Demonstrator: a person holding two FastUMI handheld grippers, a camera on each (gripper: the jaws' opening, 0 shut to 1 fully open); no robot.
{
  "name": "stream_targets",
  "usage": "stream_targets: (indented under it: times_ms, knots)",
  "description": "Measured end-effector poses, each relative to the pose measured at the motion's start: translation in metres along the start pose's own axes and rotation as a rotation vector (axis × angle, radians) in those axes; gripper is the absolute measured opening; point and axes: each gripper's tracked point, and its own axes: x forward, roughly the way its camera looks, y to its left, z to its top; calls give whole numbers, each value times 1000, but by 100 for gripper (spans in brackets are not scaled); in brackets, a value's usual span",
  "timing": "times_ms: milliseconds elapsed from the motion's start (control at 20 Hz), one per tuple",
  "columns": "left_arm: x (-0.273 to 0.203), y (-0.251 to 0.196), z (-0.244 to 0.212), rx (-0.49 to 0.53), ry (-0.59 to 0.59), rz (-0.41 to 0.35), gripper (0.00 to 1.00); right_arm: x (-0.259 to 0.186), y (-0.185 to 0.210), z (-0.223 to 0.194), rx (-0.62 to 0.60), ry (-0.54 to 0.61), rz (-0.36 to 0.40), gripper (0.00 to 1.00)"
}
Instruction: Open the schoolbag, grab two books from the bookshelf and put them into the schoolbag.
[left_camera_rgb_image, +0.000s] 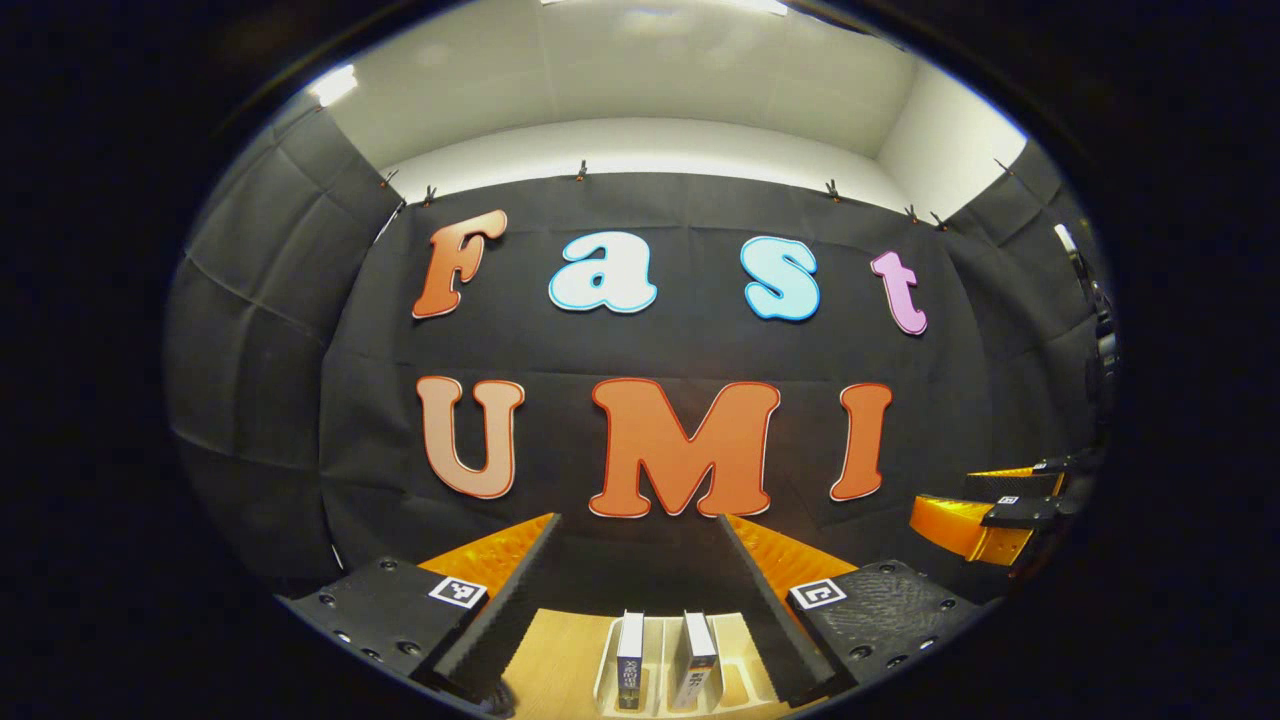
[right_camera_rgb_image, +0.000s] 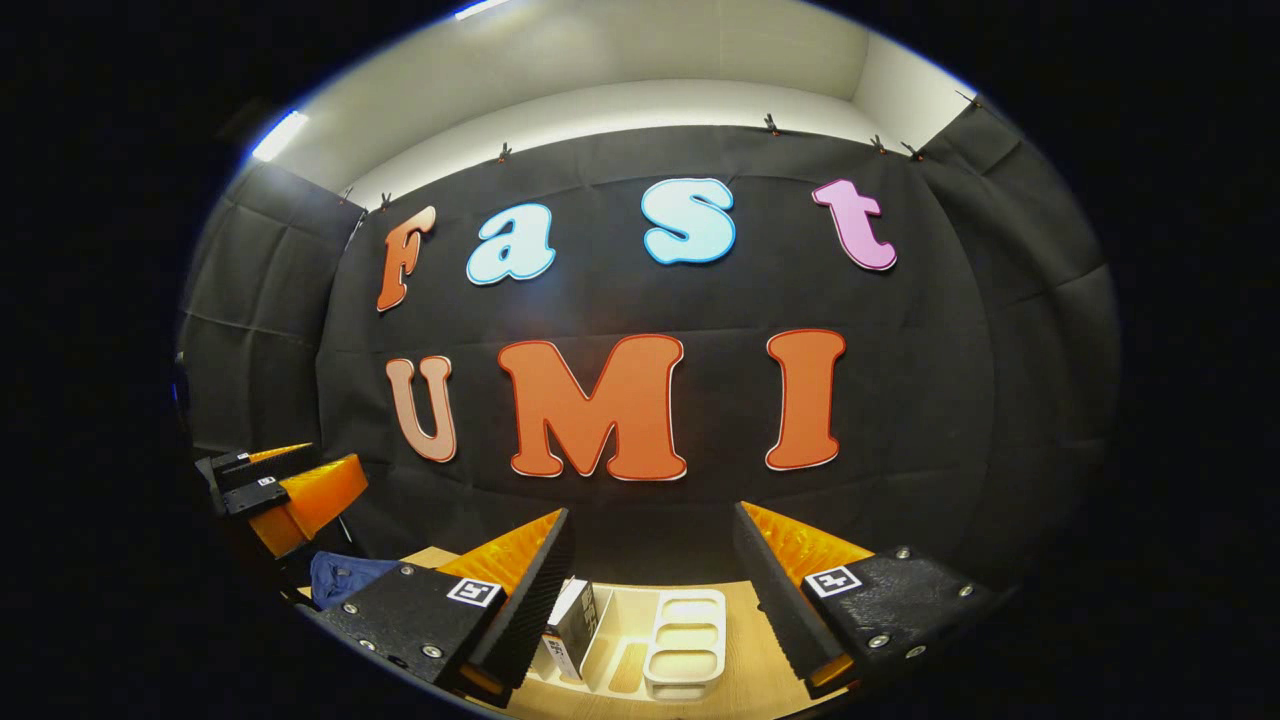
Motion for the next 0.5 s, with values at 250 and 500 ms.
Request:
stream_targets:
  times_ms: [250,500]
  knots:
    - [-10,22,-58,39,136,90,94,-1,0,-17,17,25,49,94]
    - [-44,93,-122,105,304,203,94,-1,9,-47,20,106,78,94]
